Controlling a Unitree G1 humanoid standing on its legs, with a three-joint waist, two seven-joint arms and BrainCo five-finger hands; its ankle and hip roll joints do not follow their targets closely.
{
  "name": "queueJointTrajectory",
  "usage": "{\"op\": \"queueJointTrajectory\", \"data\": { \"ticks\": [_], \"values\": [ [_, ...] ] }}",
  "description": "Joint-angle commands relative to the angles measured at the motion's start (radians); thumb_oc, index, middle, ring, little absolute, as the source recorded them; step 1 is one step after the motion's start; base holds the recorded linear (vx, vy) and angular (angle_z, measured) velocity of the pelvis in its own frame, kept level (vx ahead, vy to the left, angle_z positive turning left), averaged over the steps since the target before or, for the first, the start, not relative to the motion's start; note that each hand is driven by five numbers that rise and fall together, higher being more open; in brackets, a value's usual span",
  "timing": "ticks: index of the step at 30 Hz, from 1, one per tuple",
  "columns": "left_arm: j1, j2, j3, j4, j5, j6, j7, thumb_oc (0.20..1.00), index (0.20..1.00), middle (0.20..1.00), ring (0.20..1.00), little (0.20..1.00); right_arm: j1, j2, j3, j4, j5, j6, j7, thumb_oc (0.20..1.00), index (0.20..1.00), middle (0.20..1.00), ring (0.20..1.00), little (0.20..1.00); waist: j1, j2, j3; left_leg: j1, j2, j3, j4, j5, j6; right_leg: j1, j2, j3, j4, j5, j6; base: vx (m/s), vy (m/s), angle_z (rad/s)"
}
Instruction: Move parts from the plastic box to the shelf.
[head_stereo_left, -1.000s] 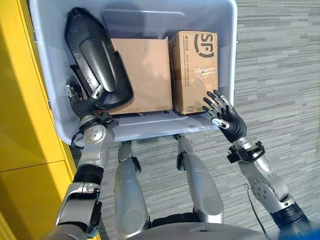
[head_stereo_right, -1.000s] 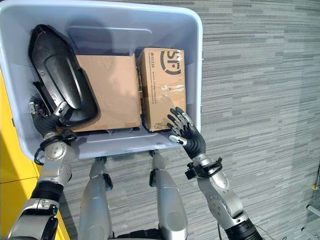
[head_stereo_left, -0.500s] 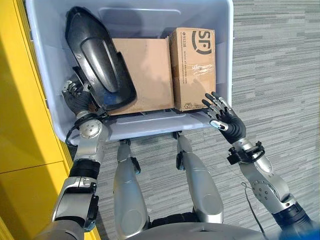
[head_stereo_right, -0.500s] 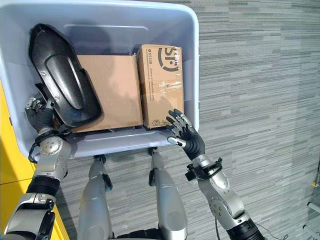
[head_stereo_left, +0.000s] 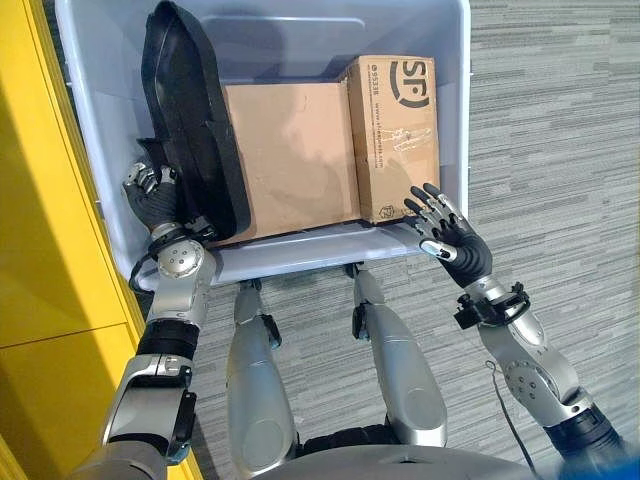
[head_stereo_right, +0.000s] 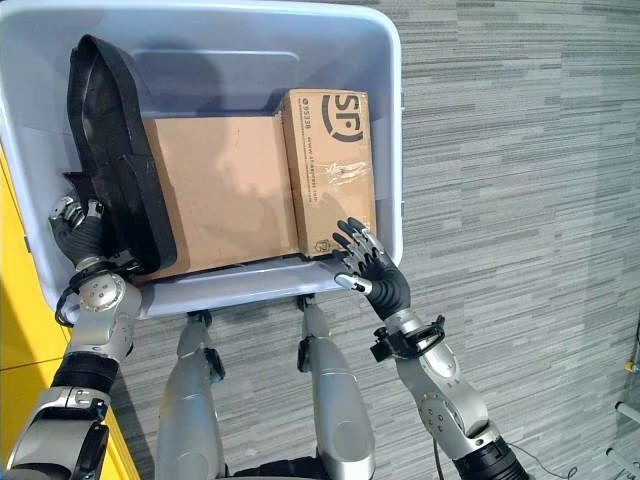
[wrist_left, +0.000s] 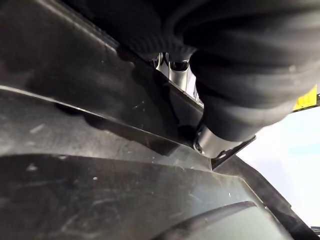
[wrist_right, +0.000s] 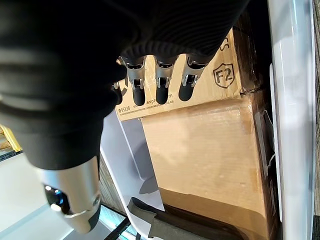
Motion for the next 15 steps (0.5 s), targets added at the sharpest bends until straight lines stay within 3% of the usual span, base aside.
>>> {"op": "queueJointTrajectory", "data": {
  "ticks": [1, 9, 15],
  "values": [
    [0.006, 0.027, 0.015, -0.042, 0.036, -0.031, -0.012, 0.200, 0.200, 0.200, 0.200, 0.200, -0.002, -0.026, -0.046, -0.054, 0.024, -0.033, 0.014, 1.000, 1.000, 1.000, 1.000, 1.000, 0.015, -0.065, -0.009, 0.007, 0.030, -0.019, 0.063, -0.034, -0.023, 0.063, -0.100, -0.039, 0.014, -0.036, 0.097, 0.00, 0.000, 0.00],
    [0.094, 0.028, 0.051, -0.175, 0.107, -0.036, -0.011, 0.200, 0.200, 0.200, 0.200, 0.200, 0.001, -0.021, -0.066, -0.051, 0.028, -0.034, 0.017, 1.000, 1.000, 1.000, 1.000, 1.000, 0.031, -0.045, -0.022, 0.026, 0.025, -0.021, 0.059, -0.037, -0.021, 0.078, -0.104, -0.040, 0.017, -0.044, 0.096, 0.00, 0.002, 0.00],
    [0.194, 0.037, 0.120, -0.318, 0.159, -0.054, -0.021, 0.200, 0.200, 0.200, 0.200, 0.200, -0.005, -0.023, -0.093, -0.035, 0.029, -0.027, 0.024, 1.000, 1.000, 1.000, 1.000, 1.000, 0.059, -0.010, -0.045, 0.065, 0.020, -0.019, 0.043, -0.039, -0.021, 0.108, -0.111, -0.046, 0.021, -0.057, 0.096, 0.01, 0.009, -0.04]
  ]
}}
